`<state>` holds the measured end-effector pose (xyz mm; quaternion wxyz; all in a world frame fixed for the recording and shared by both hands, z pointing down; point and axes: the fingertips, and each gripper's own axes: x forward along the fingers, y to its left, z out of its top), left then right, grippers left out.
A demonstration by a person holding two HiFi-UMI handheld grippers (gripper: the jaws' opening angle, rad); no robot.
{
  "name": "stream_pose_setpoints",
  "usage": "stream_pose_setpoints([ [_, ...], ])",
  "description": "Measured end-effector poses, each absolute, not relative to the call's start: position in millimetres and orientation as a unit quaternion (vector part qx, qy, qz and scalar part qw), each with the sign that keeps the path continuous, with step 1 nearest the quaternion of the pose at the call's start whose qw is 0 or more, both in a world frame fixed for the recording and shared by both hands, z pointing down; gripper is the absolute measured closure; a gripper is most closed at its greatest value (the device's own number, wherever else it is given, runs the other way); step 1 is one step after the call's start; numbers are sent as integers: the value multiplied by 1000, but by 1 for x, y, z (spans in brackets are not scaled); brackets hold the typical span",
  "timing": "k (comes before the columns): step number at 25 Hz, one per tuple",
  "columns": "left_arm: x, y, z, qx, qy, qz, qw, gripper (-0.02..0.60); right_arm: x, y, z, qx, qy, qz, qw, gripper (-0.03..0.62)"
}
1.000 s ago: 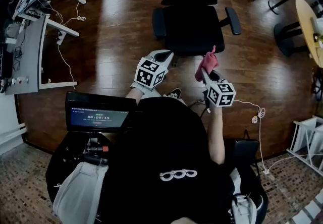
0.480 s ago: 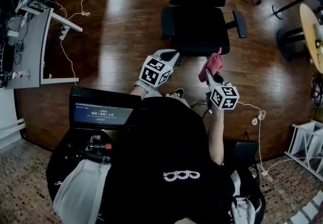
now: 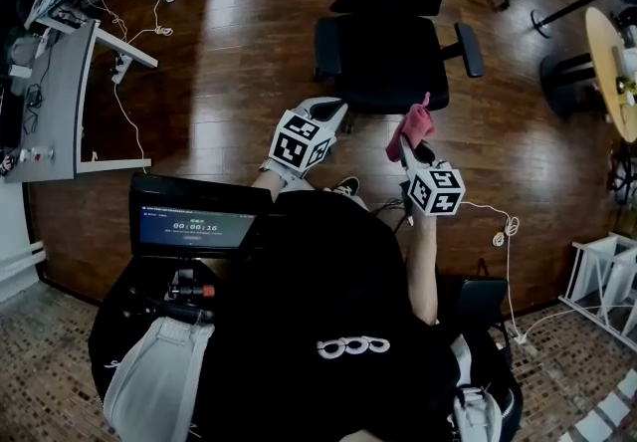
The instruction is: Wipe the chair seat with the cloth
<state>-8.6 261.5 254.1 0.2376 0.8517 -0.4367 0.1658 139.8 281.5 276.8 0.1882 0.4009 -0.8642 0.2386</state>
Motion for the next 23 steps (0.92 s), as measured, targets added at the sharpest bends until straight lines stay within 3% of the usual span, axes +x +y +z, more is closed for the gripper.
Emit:
stream_pose_setpoints([
  [7,-32,263,264,852,-434,168,241,588,117,285,290,404,-860,243,196,525],
  [23,-4,298,280,850,-414,169,278,588,148,316,295,418,-843,255,222,525],
])
